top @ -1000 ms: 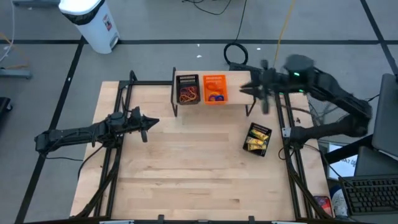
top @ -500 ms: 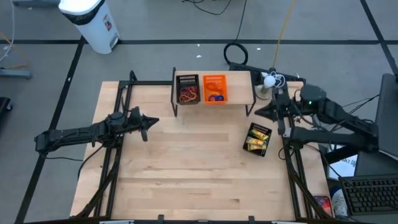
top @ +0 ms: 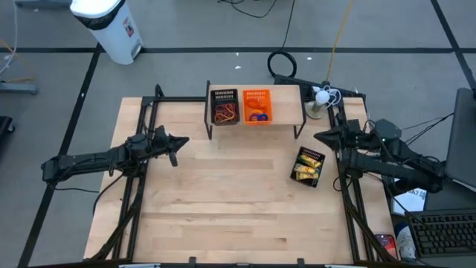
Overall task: Pick & Place Office Desk Supplies
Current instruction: Put the black bin on the shelf
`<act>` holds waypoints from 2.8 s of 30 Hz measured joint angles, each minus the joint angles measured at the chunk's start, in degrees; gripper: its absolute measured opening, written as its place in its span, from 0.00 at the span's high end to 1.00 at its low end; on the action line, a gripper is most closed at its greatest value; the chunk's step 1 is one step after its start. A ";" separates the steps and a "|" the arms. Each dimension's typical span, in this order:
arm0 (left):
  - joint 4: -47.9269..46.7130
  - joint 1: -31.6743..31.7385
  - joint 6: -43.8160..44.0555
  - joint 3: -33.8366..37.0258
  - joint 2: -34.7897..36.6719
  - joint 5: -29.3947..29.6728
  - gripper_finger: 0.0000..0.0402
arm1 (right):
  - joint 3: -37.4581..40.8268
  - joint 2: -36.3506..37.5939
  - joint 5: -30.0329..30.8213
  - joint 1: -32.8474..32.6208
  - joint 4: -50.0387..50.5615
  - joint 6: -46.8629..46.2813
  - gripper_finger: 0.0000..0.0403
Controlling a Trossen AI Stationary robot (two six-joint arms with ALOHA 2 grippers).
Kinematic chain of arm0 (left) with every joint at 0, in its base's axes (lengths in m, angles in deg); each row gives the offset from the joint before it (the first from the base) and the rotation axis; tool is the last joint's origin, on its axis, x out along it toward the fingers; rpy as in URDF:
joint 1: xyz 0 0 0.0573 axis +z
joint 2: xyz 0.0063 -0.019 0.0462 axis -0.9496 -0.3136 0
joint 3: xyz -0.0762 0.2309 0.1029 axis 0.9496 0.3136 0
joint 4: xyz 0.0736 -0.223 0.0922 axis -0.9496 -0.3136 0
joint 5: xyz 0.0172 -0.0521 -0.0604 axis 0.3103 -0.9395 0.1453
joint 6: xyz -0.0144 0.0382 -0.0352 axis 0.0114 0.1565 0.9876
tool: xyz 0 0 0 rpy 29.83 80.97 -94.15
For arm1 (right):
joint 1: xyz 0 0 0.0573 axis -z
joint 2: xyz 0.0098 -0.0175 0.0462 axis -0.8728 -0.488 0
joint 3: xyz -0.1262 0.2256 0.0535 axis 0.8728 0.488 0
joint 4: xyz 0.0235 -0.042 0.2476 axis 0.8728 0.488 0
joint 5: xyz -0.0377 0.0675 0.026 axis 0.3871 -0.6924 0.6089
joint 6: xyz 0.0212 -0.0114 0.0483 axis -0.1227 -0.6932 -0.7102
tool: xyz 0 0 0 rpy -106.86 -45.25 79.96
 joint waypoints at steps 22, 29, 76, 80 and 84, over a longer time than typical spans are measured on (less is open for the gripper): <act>-4.18 0.00 -0.12 -0.02 0.00 -4.57 0.99 | 10.92 -10.70 3.10 -16.91 -13.35 -8.45 1.00; -4.34 0.00 -0.36 -0.04 -0.02 -4.57 0.99 | -5.54 -26.70 17.39 -29.31 16.13 -10.36 1.00; -3.08 0.02 -0.16 0.07 -0.02 -5.05 0.99 | -16.86 -72.86 24.73 -44.77 41.12 -37.35 0.62; -3.08 0.02 -0.16 0.07 -0.02 -5.05 0.99 | -15.65 -72.86 23.87 -44.24 38.58 -36.73 0.71; -3.01 0.00 -0.16 0.07 -0.02 -5.07 0.99 | -15.45 -72.86 22.24 -45.12 37.65 -36.33 0.93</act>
